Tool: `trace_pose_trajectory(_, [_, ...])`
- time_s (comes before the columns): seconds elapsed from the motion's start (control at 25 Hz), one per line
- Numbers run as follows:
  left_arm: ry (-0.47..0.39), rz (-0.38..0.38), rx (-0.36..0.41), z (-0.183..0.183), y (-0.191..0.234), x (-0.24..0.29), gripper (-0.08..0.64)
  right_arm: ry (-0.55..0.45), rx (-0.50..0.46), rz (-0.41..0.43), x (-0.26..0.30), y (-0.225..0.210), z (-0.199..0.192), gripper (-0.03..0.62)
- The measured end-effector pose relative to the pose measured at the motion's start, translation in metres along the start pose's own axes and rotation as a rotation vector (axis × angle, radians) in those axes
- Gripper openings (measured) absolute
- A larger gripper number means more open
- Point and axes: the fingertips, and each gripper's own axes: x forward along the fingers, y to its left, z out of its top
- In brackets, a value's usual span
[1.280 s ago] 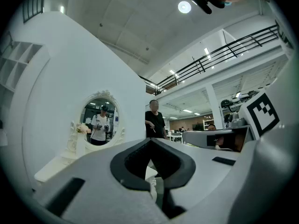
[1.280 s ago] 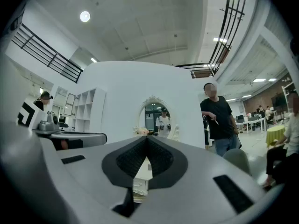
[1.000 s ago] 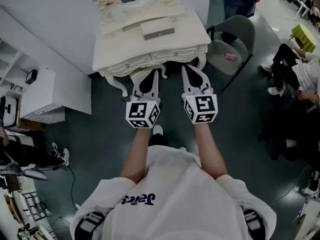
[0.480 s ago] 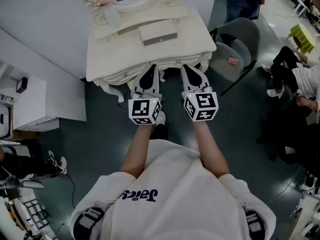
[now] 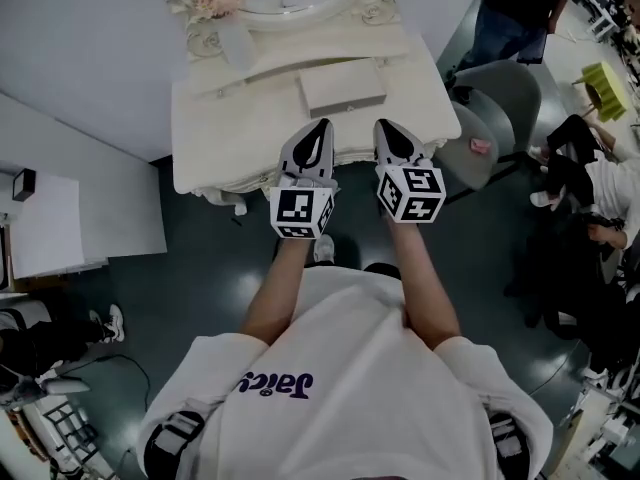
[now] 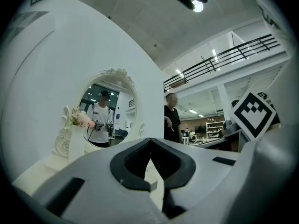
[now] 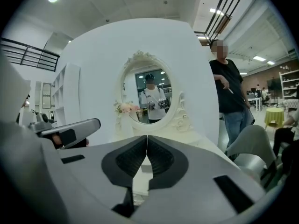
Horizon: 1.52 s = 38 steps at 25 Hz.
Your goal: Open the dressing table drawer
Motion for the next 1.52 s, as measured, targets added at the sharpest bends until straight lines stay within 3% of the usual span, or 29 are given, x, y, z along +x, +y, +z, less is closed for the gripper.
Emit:
trace_pose_trajectory(0.44, [0.062, -0.061, -0.071, -0.060, 0.039, 0.060, 0.015, 0.167, 0.052, -0.020, 0.084, -0.032, -0.062, 0.011])
trace_pose_trajectory(0.92, [0.126, -0.008, -0.094, -0.111, 0.061, 0.124, 0.015, 0.358, 0.167, 0.060, 0.159, -0.087, -0.151, 0.012])
trace_pose_trajectory(1.08, [0.146, 0.017, -0.090, -0.121, 0.068, 0.138, 0.015, 0.425, 0.203, 0.100, 0.177, -0.094, -0.174, 0.107])
trace_pose_trajectory(1.28, [0.167, 0.030, -0.090, -0.131, 0.074, 0.151, 0.015, 0.486, 0.259, 0.125, 0.194, -0.098, -0.202, 0.121])
trace_pose_trajectory(1.52, [0.185, 0.043, -0.086, -0.136, 0.080, 0.156, 0.015, 0.519, 0.441, 0.165, 0.209, -0.094, -0.233, 0.155])
